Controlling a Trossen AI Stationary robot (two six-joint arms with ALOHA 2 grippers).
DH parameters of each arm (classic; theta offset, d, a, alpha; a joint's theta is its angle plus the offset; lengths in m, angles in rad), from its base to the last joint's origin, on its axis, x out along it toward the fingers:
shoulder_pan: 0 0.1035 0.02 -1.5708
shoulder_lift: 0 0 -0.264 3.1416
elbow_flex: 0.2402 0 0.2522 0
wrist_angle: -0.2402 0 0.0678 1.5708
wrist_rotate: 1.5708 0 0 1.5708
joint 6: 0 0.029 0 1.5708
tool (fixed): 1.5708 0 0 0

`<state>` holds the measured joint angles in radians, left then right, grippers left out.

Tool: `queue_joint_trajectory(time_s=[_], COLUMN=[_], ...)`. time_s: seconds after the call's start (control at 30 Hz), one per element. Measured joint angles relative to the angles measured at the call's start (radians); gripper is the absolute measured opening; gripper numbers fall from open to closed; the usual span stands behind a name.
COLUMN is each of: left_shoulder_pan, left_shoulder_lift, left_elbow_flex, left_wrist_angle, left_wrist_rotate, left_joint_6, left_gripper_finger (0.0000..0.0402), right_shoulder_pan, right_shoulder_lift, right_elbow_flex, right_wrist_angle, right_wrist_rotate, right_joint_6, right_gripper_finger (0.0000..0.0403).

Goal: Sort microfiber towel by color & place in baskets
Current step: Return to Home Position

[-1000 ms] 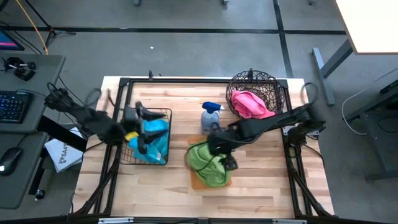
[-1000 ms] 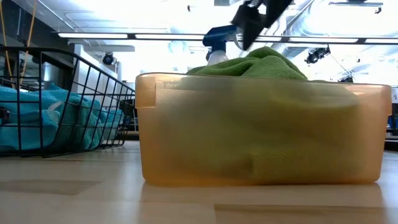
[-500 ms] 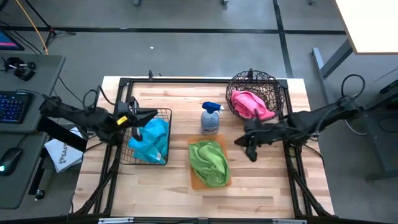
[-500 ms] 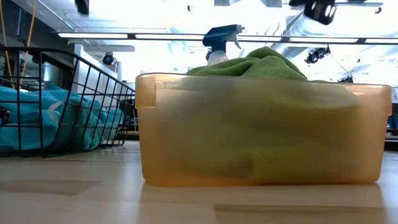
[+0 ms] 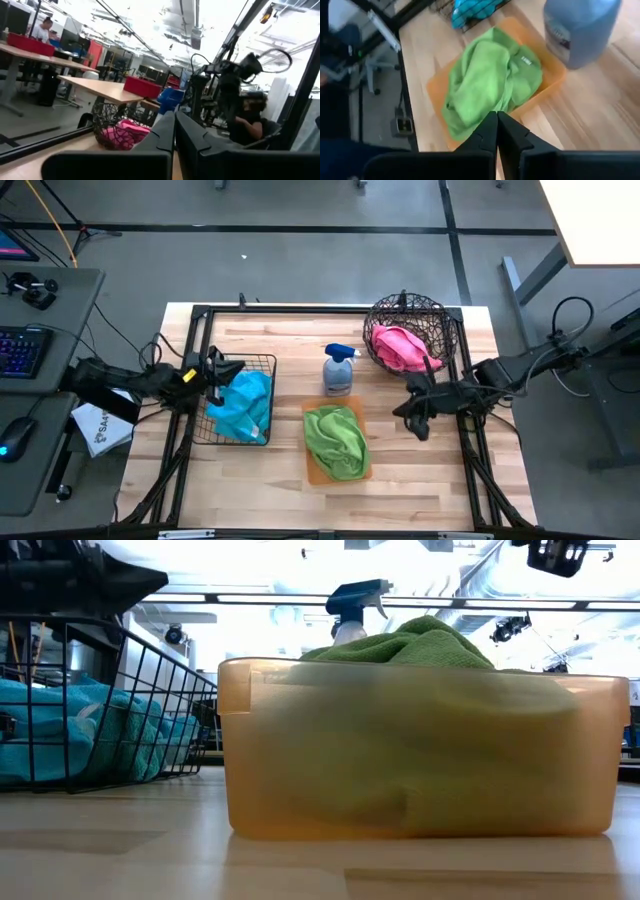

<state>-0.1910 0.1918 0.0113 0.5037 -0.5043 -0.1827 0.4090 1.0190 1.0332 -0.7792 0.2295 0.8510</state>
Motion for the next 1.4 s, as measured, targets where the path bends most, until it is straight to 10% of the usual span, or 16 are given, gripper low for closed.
queue_joint_trajectory(time_s=[0.17, 0.37, 0.77, 1.0, 1.4], left_shoulder_pan=[0.01, 0.009, 0.009, 0.009, 0.009], left_shoulder_lift=[-0.072, -0.089, -0.088, -0.088, -0.088], left_elbow_flex=[0.0, 0.0, 0.0, 0.0, 0.0], left_wrist_angle=[-0.024, -0.031, -0.086, -0.096, -0.097], left_wrist_rotate=[0.003, 0.0, -0.003, -0.003, -0.003], left_joint_6=[-0.009, -0.007, -0.006, -0.007, -0.007], left_gripper_finger=[0.0001, 0.0001, 0.0001, 0.0001, 0.0001], right_shoulder_pan=[0.039, 0.088, -0.422, -0.466, -0.439], right_shoulder_lift=[-0.032, -0.23, -0.498, -0.6, -0.752], right_elbow_flex=[-0.103, -0.423, -0.762, -0.966, -1.023], right_wrist_angle=[0.044, 0.524, 0.948, 1.167, 1.046], right_wrist_rotate=[-0.013, -0.014, -0.404, -0.47, -0.443], right_joint_6=[-0.006, -0.066, -0.462, -0.43, -0.467], right_gripper_finger=[0.0001, 0.0, 0.0, 0.0, 0.0])
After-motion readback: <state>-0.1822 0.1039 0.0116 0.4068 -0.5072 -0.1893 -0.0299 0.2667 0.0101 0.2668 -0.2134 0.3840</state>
